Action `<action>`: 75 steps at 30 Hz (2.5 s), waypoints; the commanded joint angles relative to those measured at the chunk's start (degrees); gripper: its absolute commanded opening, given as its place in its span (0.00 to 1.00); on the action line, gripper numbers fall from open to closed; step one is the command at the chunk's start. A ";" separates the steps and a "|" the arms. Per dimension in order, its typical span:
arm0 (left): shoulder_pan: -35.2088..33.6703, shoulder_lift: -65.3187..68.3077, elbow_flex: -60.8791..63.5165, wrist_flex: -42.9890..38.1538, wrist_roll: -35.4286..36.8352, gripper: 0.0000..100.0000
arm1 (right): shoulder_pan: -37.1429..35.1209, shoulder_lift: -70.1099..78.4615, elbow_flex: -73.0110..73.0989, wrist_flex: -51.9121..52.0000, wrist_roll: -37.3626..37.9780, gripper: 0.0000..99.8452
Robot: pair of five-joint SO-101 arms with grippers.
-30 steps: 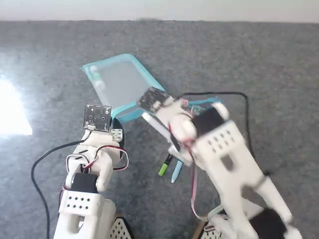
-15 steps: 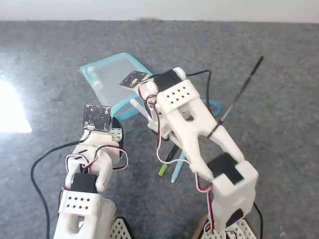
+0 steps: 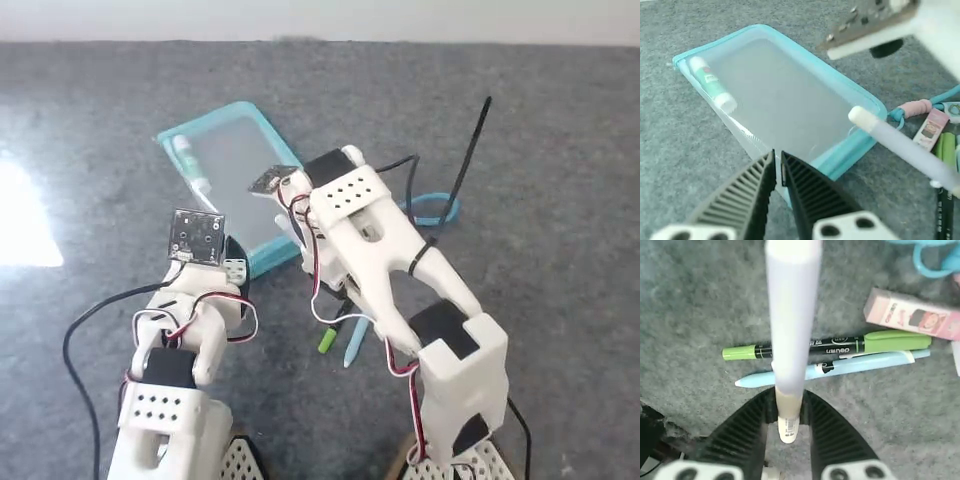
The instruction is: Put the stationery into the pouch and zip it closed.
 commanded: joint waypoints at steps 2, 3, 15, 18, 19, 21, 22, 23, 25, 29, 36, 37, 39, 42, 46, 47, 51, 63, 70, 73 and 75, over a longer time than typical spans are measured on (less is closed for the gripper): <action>-0.26 -0.18 -1.45 0.00 -0.18 0.01 | 1.98 -4.62 1.05 2.15 0.79 0.01; -0.26 -0.18 -1.45 0.00 -0.18 0.01 | 2.42 -4.26 1.76 2.07 0.79 0.01; -9.85 0.35 -1.54 1.93 -6.15 0.15 | 10.42 -9.80 12.84 -5.23 0.18 0.01; -8.53 0.35 -1.54 2.02 -6.68 0.20 | 10.51 -22.37 25.32 -13.49 0.18 0.01; -8.26 0.35 -1.71 3.08 -7.03 0.20 | 10.51 -26.95 30.24 -16.48 0.18 0.01; -7.56 0.35 -2.24 5.27 -9.49 0.20 | 10.95 -36.26 39.38 -21.58 0.26 0.01; -7.21 0.35 -2.24 5.98 -10.90 0.20 | 10.95 -40.66 43.60 -24.31 0.44 0.01; -7.03 0.35 -2.24 6.68 -12.40 0.21 | 10.86 -44.35 47.38 -26.59 0.44 0.01; -7.03 0.44 -2.24 7.03 -14.51 0.23 | 10.24 -51.38 53.98 -30.73 0.62 0.01; -7.12 0.53 1.98 3.25 -18.46 0.24 | 6.73 -57.89 62.15 -35.47 0.44 0.01; -7.47 2.73 2.24 6.59 -19.78 0.25 | 3.74 -54.81 63.12 -35.91 -2.73 0.01; -7.56 4.40 0.13 7.56 -18.11 0.25 | 3.74 -54.20 63.12 -35.91 -2.81 0.01; -7.30 9.49 -6.02 9.41 -15.47 0.25 | 3.74 -53.67 63.12 -35.91 -2.99 0.01; -7.03 21.45 -16.84 10.99 -13.89 0.25 | 3.74 -53.85 63.12 -35.91 -2.99 0.01; -7.03 36.75 -25.63 11.08 -16.53 0.24 | 4.00 -53.49 63.12 -36.00 -2.99 0.01; -7.03 38.86 -26.15 10.90 -16.97 0.24 | 4.00 -53.41 63.12 -36.00 -2.99 0.01; -6.95 39.91 -22.99 6.59 -17.93 0.24 | 4.09 -53.41 63.12 -36.97 -2.90 0.01; -2.20 39.21 -13.76 -7.56 -18.64 0.24 | 4.09 -53.32 64.00 -37.23 -2.99 0.01; -5.89 47.30 -14.29 -14.68 -21.01 0.24 | 4.18 -53.32 64.00 -37.23 -4.31 0.01; -5.98 47.56 -15.16 -14.68 -21.10 0.24 | 4.26 -53.32 64.00 -37.14 -4.40 0.01; -5.98 47.65 -15.16 -14.68 -21.10 0.22 | 4.35 -53.32 64.00 -37.14 -4.40 0.01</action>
